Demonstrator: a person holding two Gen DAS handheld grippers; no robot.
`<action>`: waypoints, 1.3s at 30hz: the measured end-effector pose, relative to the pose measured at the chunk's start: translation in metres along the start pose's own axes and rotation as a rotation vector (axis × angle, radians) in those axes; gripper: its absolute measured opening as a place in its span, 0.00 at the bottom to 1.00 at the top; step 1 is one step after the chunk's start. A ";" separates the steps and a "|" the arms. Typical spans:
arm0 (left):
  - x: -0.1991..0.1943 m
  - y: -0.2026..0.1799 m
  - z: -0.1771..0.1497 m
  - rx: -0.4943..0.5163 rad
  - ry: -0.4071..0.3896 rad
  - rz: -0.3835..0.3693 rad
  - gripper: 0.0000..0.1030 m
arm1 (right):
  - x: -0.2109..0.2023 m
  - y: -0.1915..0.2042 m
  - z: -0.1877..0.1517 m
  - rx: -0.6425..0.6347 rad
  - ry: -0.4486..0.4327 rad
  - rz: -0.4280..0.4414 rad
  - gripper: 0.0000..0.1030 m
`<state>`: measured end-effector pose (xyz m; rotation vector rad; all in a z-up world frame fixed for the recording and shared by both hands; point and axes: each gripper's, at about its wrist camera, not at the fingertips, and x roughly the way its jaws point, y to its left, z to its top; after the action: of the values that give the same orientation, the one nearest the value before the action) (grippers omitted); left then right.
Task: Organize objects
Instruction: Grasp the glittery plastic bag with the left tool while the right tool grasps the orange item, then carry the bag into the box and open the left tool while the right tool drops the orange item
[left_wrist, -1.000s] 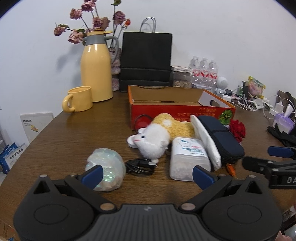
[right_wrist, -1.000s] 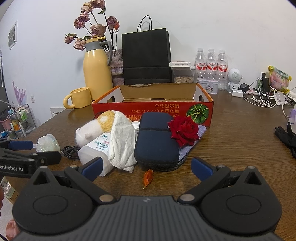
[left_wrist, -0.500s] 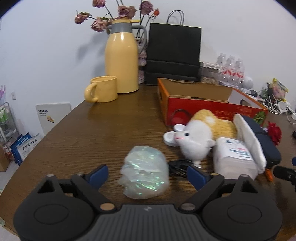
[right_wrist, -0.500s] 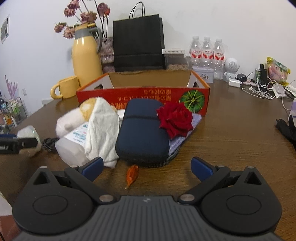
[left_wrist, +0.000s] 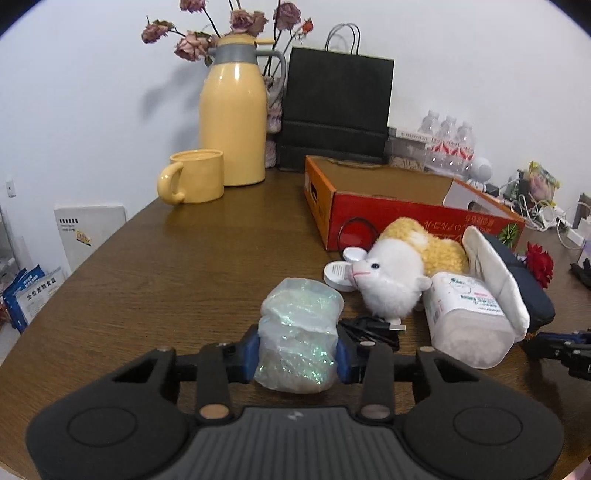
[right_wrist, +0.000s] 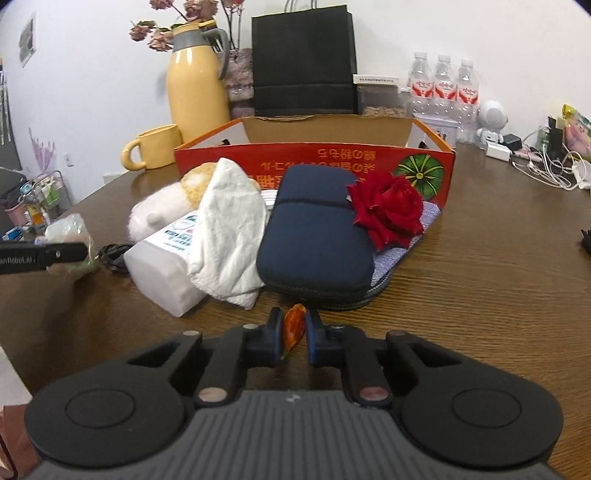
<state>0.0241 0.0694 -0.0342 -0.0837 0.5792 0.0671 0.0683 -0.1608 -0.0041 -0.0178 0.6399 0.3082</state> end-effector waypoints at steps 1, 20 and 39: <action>-0.002 0.001 0.000 -0.003 -0.007 0.003 0.37 | -0.001 0.000 -0.001 0.000 -0.004 0.003 0.13; -0.016 -0.023 0.037 0.018 -0.116 -0.020 0.37 | -0.040 -0.014 0.021 -0.005 -0.174 -0.003 0.12; 0.066 -0.102 0.129 0.066 -0.154 -0.102 0.37 | 0.008 -0.051 0.118 -0.015 -0.302 0.006 0.12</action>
<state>0.1579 -0.0169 0.0433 -0.0430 0.4218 -0.0443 0.1577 -0.1942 0.0822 0.0158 0.3375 0.3143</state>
